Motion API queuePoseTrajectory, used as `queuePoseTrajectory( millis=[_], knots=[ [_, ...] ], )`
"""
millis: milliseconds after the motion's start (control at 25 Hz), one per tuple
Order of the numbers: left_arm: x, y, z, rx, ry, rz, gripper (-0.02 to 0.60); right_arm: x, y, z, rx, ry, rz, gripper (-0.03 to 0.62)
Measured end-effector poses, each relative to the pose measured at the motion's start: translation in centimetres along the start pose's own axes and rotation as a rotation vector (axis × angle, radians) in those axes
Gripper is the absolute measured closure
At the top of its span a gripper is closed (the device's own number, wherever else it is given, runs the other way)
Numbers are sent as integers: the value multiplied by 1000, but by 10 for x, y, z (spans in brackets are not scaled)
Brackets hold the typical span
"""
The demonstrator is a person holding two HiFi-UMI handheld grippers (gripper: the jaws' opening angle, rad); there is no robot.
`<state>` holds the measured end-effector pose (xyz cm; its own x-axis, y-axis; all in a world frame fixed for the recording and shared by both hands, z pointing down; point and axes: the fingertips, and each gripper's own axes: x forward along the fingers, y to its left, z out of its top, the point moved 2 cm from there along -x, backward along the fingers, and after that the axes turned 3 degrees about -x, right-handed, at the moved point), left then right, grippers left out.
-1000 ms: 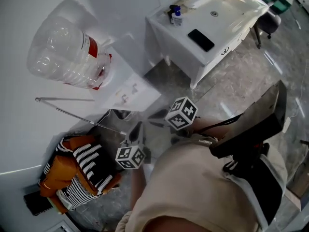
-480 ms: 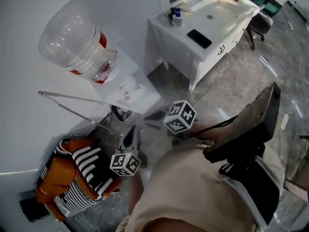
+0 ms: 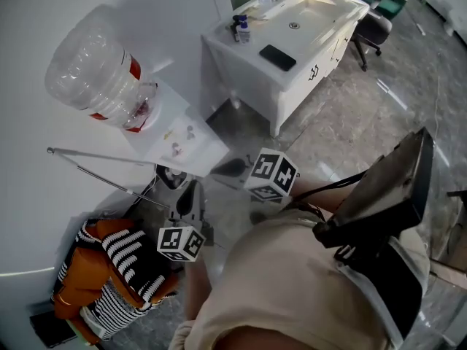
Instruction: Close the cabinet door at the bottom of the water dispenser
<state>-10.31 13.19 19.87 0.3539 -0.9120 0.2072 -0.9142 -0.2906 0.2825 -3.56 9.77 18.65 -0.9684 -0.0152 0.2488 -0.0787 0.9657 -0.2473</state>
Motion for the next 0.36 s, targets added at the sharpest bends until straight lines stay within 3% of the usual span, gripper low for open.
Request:
queuePoseTrajectory(
  millis=[160, 360],
  knots=[
    [31, -42, 17, 44, -39, -41, 588, -44, -4, 8, -168, -24, -25, 582],
    [75, -75, 46, 61, -47, -80, 588, -97, -18, 26, -189, -97, -57, 582]
  ],
)
